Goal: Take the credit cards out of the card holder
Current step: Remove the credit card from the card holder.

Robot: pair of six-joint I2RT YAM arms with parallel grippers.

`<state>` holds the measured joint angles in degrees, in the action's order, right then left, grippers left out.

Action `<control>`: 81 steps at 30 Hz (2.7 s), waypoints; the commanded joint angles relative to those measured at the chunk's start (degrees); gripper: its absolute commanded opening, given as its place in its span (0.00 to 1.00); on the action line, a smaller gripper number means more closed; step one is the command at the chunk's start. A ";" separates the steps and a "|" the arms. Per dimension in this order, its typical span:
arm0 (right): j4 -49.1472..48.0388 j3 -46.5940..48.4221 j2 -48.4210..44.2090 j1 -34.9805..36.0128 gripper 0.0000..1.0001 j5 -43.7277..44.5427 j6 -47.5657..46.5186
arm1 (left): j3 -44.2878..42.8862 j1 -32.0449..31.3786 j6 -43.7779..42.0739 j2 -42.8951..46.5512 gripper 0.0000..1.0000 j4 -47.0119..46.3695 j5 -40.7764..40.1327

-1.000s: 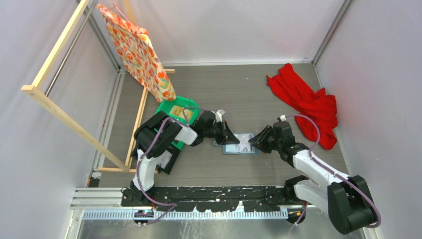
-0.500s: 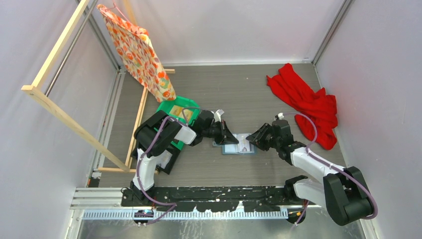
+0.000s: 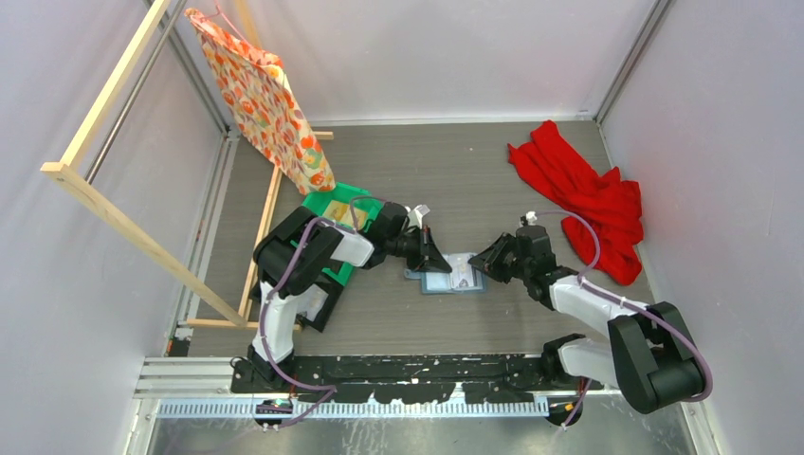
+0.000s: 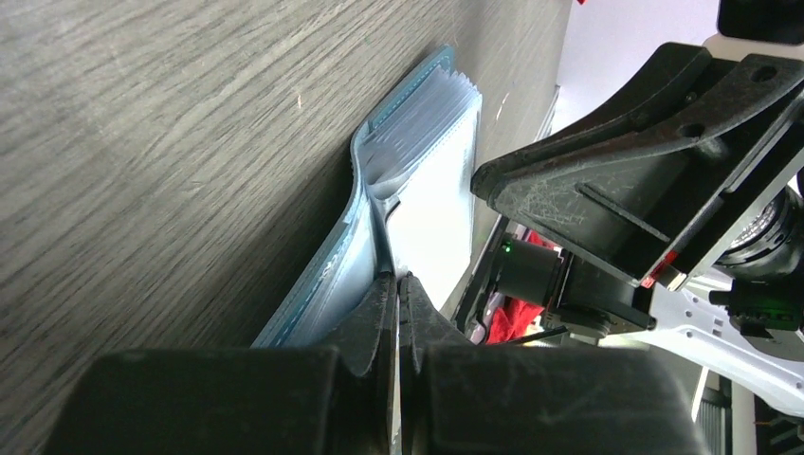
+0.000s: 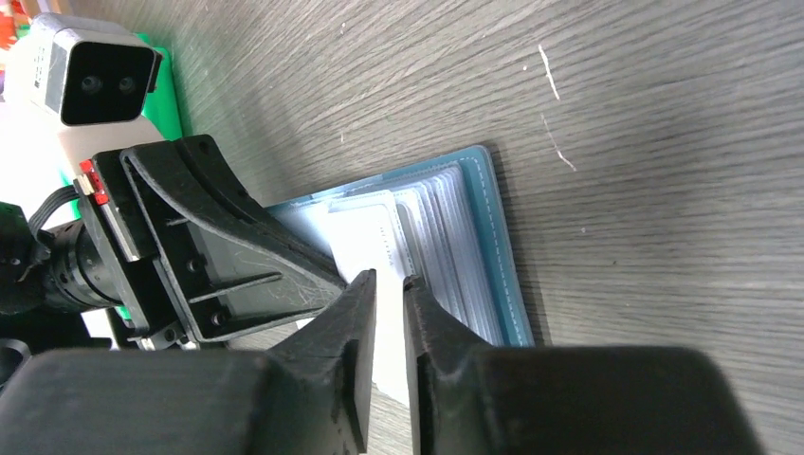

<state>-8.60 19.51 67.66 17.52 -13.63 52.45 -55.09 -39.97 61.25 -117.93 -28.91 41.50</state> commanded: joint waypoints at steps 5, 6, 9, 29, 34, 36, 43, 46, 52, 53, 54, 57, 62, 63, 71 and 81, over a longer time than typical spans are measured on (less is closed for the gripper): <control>6.58 -0.38 3.97 0.49 0.02 4.68 -3.57 | -0.34 2.26 -6.67 1.56 0.00 7.09 2.65; 6.77 -0.23 4.31 0.45 0.01 4.92 -3.60 | -0.10 2.51 -6.56 1.46 0.01 6.73 3.16; 7.13 -0.01 4.78 0.44 0.01 5.29 -3.58 | 1.10 3.36 -5.09 0.93 0.00 3.96 4.33; 7.22 -0.44 3.61 0.50 0.01 5.89 -3.31 | 4.61 5.34 -1.16 2.89 0.23 -0.65 5.25; 7.11 -0.42 3.75 0.43 0.01 5.80 -3.32 | 4.99 5.35 -0.88 2.90 0.34 -1.13 5.33; 7.11 -0.43 3.80 0.48 0.01 5.80 -3.27 | 5.08 5.40 -0.45 2.69 0.34 -1.42 5.27; 6.93 -0.52 3.60 0.45 0.01 5.42 -3.19 | 5.70 5.31 3.49 -0.47 0.36 -8.97 6.02; 6.85 -0.61 3.49 0.46 0.01 5.37 -3.16 | 6.14 5.18 4.71 -1.19 0.36 -11.14 5.70; 6.84 -0.70 3.26 0.42 0.01 5.37 -3.05 | 7.25 4.82 3.86 -0.15 0.39 -11.61 3.81; 6.84 -0.65 3.38 0.42 0.01 5.32 -3.05 | 7.28 4.81 3.90 -0.19 0.39 -11.73 3.65; 6.84 -0.62 3.48 0.48 0.01 5.28 -3.12 | 7.23 4.81 3.88 -0.20 0.39 -11.82 3.58; 6.93 -0.61 3.49 0.44 0.01 5.28 -3.14 | 6.77 4.82 4.86 -0.40 0.37 -13.30 3.48; 7.10 -0.65 3.25 0.41 0.01 5.32 -3.12 | 6.13 4.71 7.40 -1.17 0.36 -17.27 4.09; 7.11 -0.69 3.22 0.43 0.01 5.36 -3.09 | 6.13 4.66 7.51 -1.17 0.36 -17.46 3.90; 7.30 -0.61 3.36 0.49 0.01 5.98 -2.88 | 7.36 4.07 8.82 -2.40 0.34 -20.25 2.73; 7.36 -0.61 3.40 0.45 0.01 6.07 -2.74 | 7.95 3.24 10.20 -3.71 0.12 -21.91 0.56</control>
<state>-9.02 20.73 69.97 17.63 -11.64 51.40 -48.07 -36.14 71.57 -121.27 -48.25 44.38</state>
